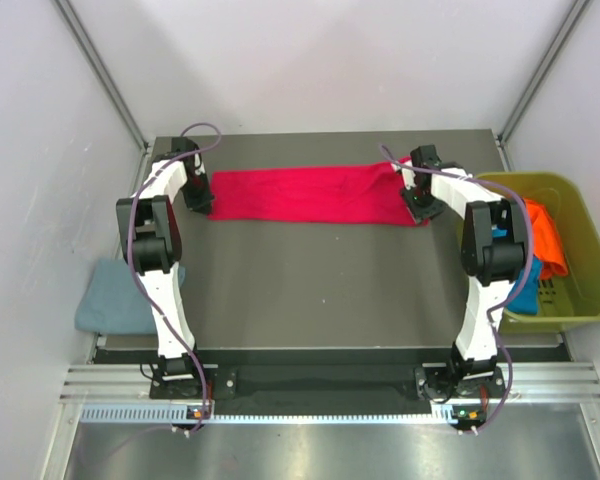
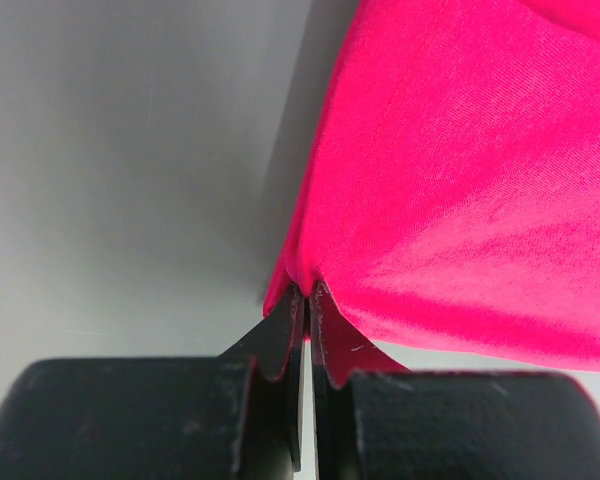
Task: Fold and stack the t-shirts
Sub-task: Fold the tshirt
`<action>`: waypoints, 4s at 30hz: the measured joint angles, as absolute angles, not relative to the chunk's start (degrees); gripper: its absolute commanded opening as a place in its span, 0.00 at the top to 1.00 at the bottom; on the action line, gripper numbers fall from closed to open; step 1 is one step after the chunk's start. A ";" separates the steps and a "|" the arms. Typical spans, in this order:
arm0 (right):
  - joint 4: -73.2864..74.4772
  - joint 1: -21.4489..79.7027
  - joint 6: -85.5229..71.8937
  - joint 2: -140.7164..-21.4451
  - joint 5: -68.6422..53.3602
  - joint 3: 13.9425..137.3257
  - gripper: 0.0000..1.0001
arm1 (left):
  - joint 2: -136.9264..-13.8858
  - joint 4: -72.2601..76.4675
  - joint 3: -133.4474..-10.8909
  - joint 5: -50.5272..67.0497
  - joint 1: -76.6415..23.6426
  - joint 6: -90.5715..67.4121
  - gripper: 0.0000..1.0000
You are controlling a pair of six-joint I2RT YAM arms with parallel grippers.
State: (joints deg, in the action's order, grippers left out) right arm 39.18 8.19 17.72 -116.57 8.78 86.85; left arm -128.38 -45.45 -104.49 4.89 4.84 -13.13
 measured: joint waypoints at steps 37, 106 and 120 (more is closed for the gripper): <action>40.73 5.08 17.89 -141.32 3.09 124.90 1.00 | -105.82 -48.12 -81.71 5.54 -2.72 -11.86 1.00; 14.52 12.38 5.87 -156.29 -2.57 145.32 0.82 | -113.75 -46.52 -91.90 6.20 -68.18 -7.60 0.69; 15.84 8.60 3.73 -145.10 -4.05 131.55 0.15 | -111.13 -46.61 -96.05 -7.94 -68.07 0.14 0.32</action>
State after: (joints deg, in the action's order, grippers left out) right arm 15.84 8.60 3.73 -145.10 -4.05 131.55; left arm -111.13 -46.61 -96.05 -7.94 -68.07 0.14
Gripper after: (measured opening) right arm 0.828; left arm 0.670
